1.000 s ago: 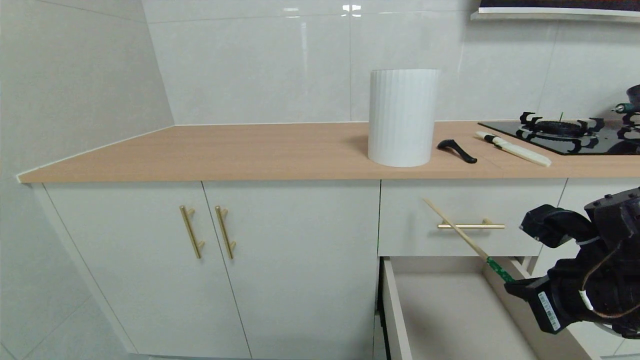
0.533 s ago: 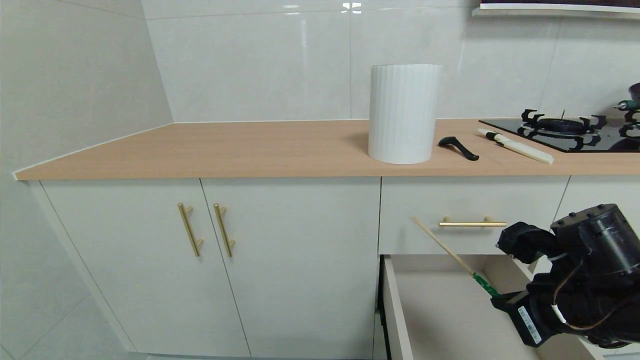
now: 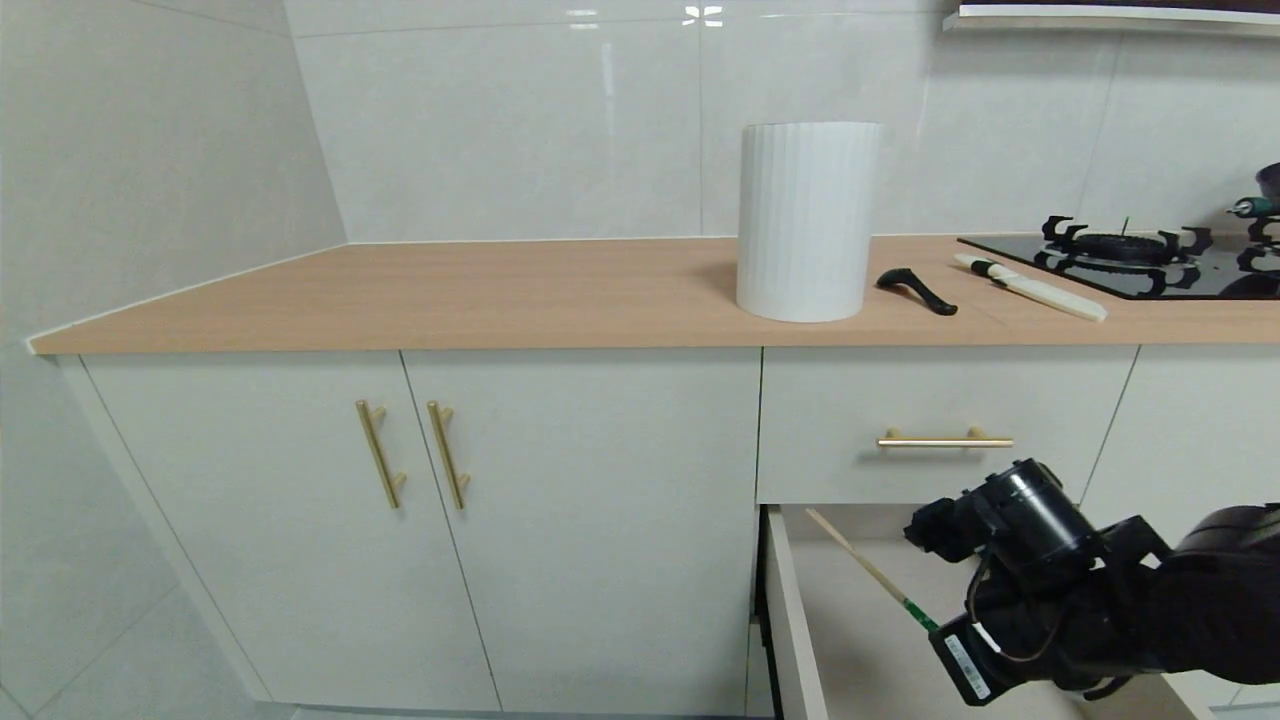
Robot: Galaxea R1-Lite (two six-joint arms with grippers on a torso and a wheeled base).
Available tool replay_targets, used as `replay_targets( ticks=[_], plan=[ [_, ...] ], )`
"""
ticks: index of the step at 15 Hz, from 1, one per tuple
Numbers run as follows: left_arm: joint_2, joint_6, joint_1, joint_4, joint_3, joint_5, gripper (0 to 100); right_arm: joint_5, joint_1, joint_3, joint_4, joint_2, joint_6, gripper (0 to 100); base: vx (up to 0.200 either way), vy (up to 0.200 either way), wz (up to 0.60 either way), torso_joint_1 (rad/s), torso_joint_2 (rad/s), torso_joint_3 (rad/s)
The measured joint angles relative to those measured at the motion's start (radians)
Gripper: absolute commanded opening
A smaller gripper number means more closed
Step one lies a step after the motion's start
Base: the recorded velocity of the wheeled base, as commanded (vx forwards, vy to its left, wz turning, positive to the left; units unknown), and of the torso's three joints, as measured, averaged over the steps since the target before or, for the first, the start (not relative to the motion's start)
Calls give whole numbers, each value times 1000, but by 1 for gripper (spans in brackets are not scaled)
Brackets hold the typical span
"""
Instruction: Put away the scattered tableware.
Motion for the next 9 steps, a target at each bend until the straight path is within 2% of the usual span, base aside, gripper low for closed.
replay_targets(
  ticks=[3,9],
  plan=[
    [0,0,0,0,0,0,100,61,-34,-90,24,159,56,0,0,0,0,0,0,0],
    [0,0,0,0,0,0,100,72,-64,-366,270,404,230,0,0,0,0,0,0,0]
  ],
)
